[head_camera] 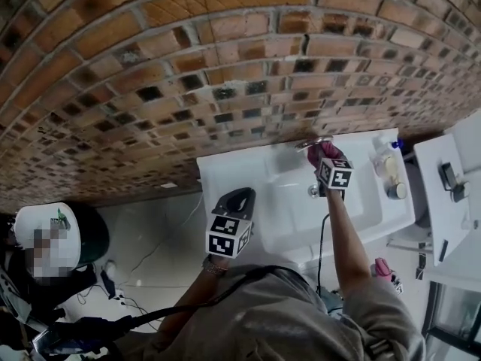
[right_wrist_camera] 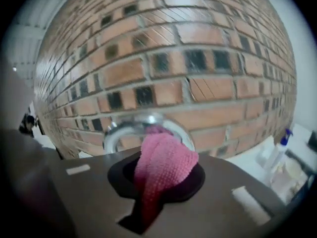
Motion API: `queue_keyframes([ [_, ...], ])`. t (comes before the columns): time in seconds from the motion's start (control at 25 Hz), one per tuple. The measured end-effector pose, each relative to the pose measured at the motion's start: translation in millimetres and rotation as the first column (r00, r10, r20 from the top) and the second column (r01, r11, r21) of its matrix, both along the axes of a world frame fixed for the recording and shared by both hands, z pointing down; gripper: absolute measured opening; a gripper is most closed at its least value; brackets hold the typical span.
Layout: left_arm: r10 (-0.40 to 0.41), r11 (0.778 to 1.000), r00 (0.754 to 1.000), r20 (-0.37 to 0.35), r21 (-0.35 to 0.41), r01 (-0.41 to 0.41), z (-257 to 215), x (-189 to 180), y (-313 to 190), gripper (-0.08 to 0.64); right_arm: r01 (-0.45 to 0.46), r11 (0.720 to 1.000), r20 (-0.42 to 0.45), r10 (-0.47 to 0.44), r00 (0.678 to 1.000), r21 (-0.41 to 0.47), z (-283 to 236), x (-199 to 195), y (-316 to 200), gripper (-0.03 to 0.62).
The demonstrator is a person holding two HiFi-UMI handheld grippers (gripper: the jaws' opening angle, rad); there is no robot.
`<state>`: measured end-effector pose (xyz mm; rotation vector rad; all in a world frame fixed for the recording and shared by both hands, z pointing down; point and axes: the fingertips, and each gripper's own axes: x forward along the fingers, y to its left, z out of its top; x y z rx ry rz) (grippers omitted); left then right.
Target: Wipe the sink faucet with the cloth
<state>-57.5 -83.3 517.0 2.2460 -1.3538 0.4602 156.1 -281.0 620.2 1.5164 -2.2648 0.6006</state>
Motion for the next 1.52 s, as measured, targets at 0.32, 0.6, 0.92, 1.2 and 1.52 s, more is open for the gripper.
queue_keyframes([
  [0.32, 0.067, 0.996, 0.998, -0.009, 0.056, -0.066, -17, 22, 1, 0.031, 0.235, 0.965, -0.385, -0.174, 0.906, 0.118, -20, -40, 29, 0.038],
  [0.6, 0.077, 0.996, 0.997, -0.017, 0.052, -0.076, -16, 29, -2, 0.031, 0.59, 0.791, -0.522, -0.438, 0.732, 0.164, -42, -105, 72, 0.038],
  [0.92, 0.036, 0.998, 0.999, -0.01, 0.045, -0.036, -19, 15, 5, 0.031, 0.515, 0.803, -0.687, -0.191, 0.701, 0.302, -78, -66, 22, 0.04],
  [1.2, -0.079, 0.997, 0.997, -0.019, 0.018, 0.079, -12, -28, 6, 0.031, 0.078, 0.893, -0.431, 0.135, 0.892, 0.442, -91, 8, -3, 0.037],
  [1.52, -0.039, 0.999, 0.999, -0.024, 0.004, 0.039, -6, -17, -6, 0.031, -0.194, 0.968, -0.246, 0.228, 0.942, 0.157, -8, 79, -37, 0.029],
])
